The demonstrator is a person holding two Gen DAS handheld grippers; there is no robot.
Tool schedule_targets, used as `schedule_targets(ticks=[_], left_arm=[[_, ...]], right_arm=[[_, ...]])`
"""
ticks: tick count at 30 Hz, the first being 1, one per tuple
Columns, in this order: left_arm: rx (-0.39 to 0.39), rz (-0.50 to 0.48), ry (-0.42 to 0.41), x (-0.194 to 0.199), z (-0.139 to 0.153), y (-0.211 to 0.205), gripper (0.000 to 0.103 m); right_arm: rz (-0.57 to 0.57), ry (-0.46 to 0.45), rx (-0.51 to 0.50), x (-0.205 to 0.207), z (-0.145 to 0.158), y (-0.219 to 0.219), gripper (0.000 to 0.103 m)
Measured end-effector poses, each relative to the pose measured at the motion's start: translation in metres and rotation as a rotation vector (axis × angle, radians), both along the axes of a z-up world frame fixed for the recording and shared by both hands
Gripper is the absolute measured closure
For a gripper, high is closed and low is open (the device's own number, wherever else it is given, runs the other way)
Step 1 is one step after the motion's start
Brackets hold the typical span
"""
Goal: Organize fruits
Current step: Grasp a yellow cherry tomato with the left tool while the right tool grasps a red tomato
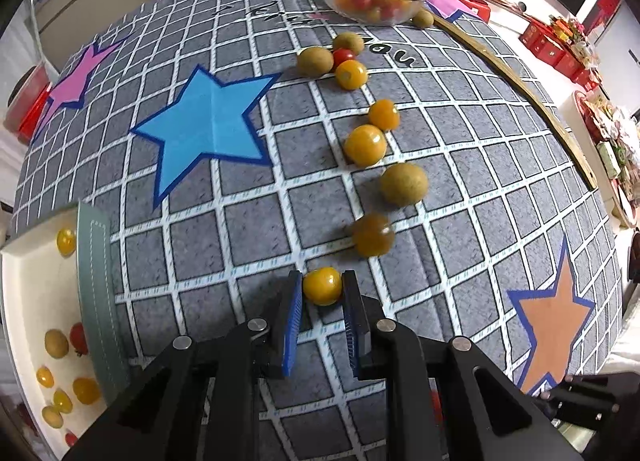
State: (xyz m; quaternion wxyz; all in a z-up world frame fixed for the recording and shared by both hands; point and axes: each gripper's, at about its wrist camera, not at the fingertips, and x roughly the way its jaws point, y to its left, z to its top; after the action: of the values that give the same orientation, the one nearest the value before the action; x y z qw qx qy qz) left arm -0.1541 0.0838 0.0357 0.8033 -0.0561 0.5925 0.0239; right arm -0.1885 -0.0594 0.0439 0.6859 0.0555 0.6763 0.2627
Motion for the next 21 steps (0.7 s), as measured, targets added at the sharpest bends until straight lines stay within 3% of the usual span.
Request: schedule_targets(ticks=[10,21], left_arm=[[0.004,0.003,-0.015,-0.006,0.003,0.0,0.082],[0.001,0.064,-0.06,-0.027,0.033,0.023,0.082]], right_arm=[[-0.009,-0.008,-0.011,0.002,0.001,-0.019,0.082],[0.02,-0.047,-0.012,0.007,0.02,-0.017,0.082]])
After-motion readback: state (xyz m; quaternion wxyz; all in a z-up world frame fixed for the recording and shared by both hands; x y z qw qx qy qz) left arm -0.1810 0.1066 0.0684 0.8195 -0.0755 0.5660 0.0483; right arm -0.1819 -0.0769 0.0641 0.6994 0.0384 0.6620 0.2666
